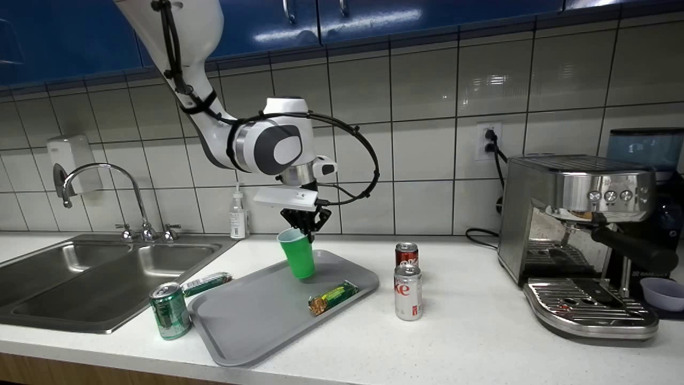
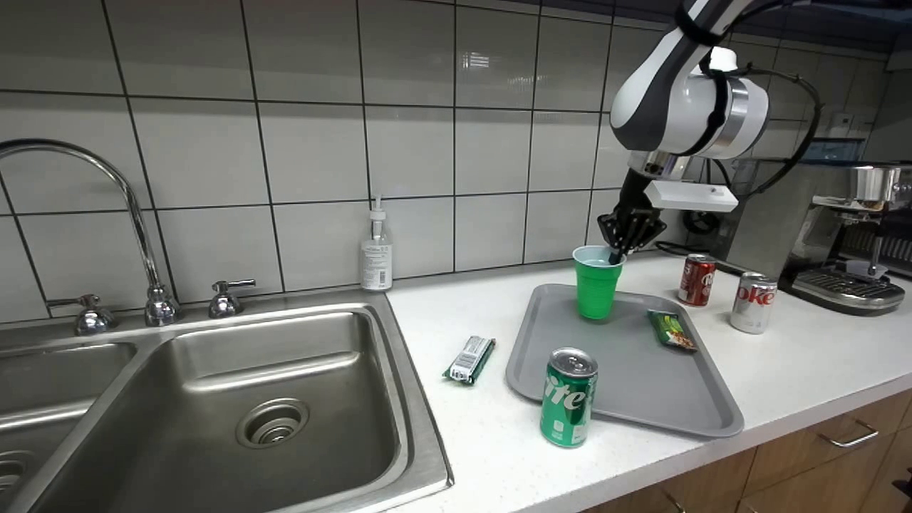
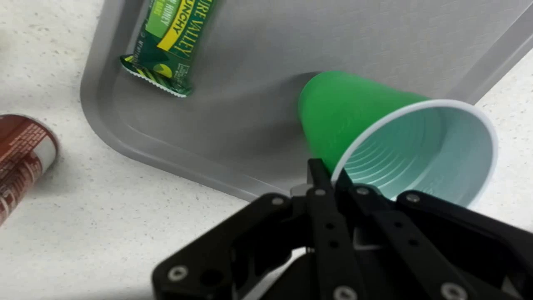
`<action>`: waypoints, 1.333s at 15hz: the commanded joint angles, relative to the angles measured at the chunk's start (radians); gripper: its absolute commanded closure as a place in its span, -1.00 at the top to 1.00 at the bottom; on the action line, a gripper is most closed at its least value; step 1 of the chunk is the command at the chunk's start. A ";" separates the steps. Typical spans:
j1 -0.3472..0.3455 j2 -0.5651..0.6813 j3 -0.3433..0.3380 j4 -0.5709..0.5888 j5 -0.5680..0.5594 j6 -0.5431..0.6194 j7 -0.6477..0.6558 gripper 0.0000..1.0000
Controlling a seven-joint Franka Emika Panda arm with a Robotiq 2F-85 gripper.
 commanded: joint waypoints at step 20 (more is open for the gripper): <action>-0.006 -0.062 0.008 -0.063 0.005 0.018 0.015 1.00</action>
